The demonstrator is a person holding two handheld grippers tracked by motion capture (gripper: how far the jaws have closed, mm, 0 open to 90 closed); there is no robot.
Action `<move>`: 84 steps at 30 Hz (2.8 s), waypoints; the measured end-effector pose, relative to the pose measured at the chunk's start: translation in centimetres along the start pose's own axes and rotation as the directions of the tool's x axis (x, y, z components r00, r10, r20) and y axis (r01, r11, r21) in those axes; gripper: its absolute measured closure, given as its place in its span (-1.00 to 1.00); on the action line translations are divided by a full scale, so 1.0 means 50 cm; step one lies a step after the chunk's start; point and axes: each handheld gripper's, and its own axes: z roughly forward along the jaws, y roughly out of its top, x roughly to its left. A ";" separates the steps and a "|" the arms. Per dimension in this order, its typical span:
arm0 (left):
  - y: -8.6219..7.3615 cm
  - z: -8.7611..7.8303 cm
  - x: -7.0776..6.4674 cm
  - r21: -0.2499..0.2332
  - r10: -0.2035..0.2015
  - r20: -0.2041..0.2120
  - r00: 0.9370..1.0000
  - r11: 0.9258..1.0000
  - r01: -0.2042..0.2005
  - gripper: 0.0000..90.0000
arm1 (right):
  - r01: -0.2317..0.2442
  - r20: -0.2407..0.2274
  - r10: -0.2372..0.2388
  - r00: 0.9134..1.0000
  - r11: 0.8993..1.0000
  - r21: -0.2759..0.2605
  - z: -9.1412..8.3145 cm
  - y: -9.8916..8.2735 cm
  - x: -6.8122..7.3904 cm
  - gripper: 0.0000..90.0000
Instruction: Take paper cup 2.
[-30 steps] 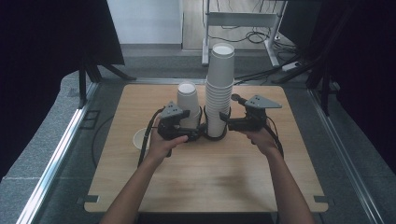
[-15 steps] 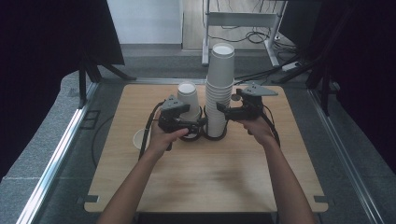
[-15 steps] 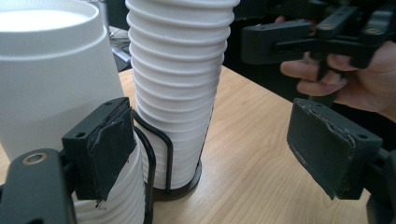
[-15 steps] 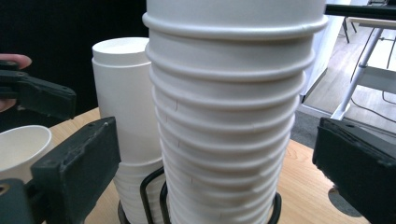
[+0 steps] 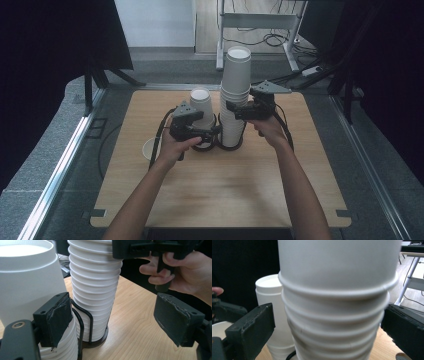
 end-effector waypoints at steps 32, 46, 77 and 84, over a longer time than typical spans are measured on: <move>0.146 0.041 0.016 -0.074 0.026 -0.020 0.999 0.997 -0.028 -0.68 | 0.016 0.004 -0.015 1.000 1.000 -0.014 0.017 0.007 -0.004 -0.92; 0.188 0.089 0.042 -0.085 0.039 0.008 0.999 0.996 -0.038 -0.78 | 0.025 -0.003 -0.025 1.000 1.000 -0.009 0.015 0.007 -0.004 -0.92; 0.239 0.157 0.018 -0.075 0.097 -0.005 0.995 0.992 -0.097 -0.74 | 0.030 -0.008 -0.030 1.000 1.000 -0.003 0.015 0.008 -0.003 -0.91; 0.253 0.150 0.016 -0.092 0.087 0.006 0.996 0.992 -0.086 -0.74 | 0.030 -0.009 -0.030 0.999 1.000 -0.005 0.015 0.008 -0.004 -0.91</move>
